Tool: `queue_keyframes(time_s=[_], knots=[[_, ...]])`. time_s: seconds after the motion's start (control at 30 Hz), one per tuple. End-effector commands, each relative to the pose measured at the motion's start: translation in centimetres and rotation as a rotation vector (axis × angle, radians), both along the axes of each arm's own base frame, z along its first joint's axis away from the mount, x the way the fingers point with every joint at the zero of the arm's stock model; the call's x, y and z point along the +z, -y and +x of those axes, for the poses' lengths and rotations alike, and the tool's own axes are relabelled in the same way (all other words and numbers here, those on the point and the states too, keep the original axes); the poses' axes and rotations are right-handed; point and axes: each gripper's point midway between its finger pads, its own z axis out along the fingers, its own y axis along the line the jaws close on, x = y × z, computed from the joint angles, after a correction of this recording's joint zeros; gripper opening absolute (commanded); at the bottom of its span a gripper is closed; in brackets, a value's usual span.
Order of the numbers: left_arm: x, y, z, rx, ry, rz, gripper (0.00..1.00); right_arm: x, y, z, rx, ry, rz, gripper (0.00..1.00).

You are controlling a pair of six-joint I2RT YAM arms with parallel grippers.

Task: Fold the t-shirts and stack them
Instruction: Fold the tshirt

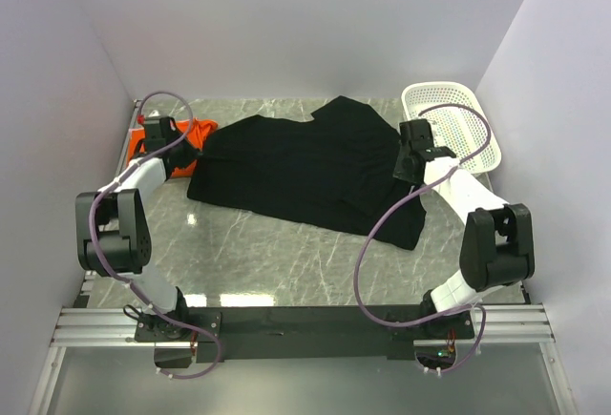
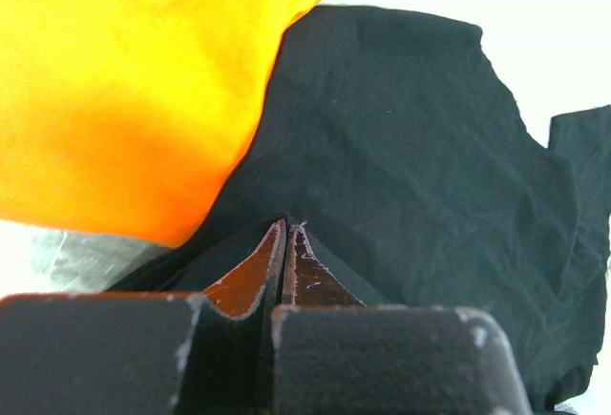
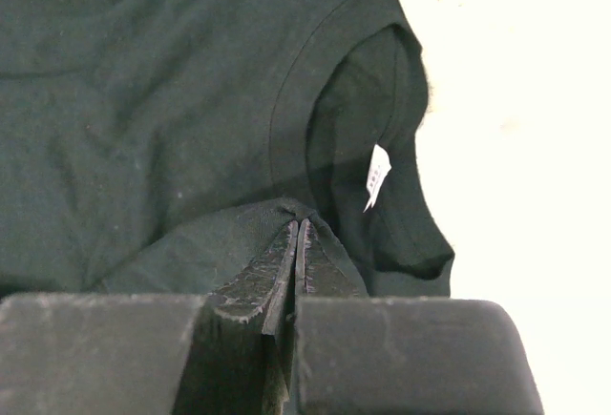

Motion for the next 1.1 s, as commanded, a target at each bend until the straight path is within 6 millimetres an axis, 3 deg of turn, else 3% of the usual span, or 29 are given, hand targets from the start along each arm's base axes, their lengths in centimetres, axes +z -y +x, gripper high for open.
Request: queue_keyframes(time_s=[0.0,0.07,0.33,0.43,0.5,0.6,0.67,0.7,0.77,0.8,0.97,1.0,1.07], knots=[[3.3,-0.1,2.5,-0.042,0.120,0.025,0.01,2.5,0.4,2.1,-0.004,0.077,-0.001,0.00],[3.8,-0.1,3.1,-0.046,0.148,0.031,0.00,2.7,0.4,2.4,-0.005,0.084,0.003,0.00],[2.8,-0.1,3.9,-0.064,0.121,0.037,0.01,2.2,0.6,3.4,-0.003,0.060,-0.012,0.00],[3.1,0.0,3.9,-0.068,0.128,0.042,0.24,2.3,0.4,3.6,0.004,0.057,-0.003,0.00],[4.2,0.1,3.6,-0.070,0.151,0.046,0.46,2.9,0.1,3.5,0.015,0.070,0.013,0.16],[6.3,0.9,3.3,-0.073,0.198,0.083,0.60,4.5,-0.1,3.0,0.029,0.114,0.027,0.55],[7.7,2.4,3.2,-0.094,0.227,0.112,0.64,4.8,-0.2,2.3,0.038,0.121,0.036,0.71],[8.9,4.1,2.9,-0.108,0.257,0.134,0.66,5.7,-0.7,1.9,0.055,0.147,0.053,0.73],[10.3,6.4,2.1,-0.148,0.291,0.158,0.69,5.3,-1.4,0.8,0.083,0.145,0.079,0.72],[10.5,8.9,1.6,-0.179,0.299,0.176,0.69,5.3,-2.5,0.3,0.122,0.147,0.113,0.71],[8.3,16.4,-1.3,-0.319,0.282,0.145,0.70,1.8,-6.1,-2.2,0.239,0.059,0.209,0.60],[7.3,18.3,-2.2,-0.358,0.268,0.137,0.71,1.3,-6.7,-2.5,0.253,0.046,0.218,0.59],[5.0,19.9,-2.6,-0.383,0.226,0.130,0.71,-0.1,-7.9,-3.0,0.280,0.008,0.235,0.58]])
